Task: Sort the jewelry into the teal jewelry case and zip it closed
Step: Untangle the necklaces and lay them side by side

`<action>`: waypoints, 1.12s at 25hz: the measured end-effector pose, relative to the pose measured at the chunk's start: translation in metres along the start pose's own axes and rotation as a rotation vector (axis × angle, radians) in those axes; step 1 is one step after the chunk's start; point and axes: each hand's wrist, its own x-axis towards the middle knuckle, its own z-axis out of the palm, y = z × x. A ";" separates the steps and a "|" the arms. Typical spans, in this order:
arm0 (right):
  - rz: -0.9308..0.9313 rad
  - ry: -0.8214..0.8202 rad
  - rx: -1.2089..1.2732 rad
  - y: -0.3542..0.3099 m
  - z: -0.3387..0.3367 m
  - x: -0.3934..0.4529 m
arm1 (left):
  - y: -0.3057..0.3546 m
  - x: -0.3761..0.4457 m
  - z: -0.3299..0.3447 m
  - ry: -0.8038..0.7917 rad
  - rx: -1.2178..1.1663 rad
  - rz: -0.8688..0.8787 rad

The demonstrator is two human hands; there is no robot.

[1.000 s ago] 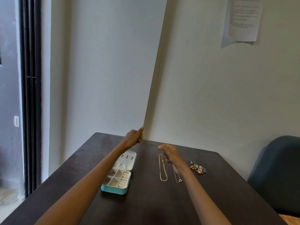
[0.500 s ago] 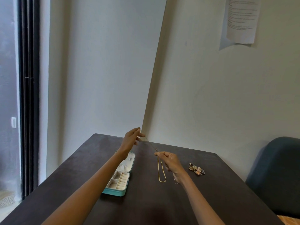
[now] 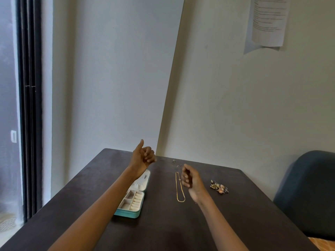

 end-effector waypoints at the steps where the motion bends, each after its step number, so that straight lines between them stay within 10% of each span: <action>1: -0.002 0.036 0.071 -0.002 0.000 0.001 | 0.000 -0.003 -0.001 -0.010 0.182 0.024; 7: -0.102 0.224 0.176 -0.002 -0.018 0.009 | -0.012 -0.004 -0.023 -0.071 1.154 0.153; 18: -0.105 0.209 0.487 -0.010 -0.012 0.011 | -0.027 -0.003 -0.039 0.030 1.108 0.093; 28: -0.150 0.197 0.474 -0.013 0.012 0.015 | -0.045 -0.007 -0.043 0.106 1.892 0.457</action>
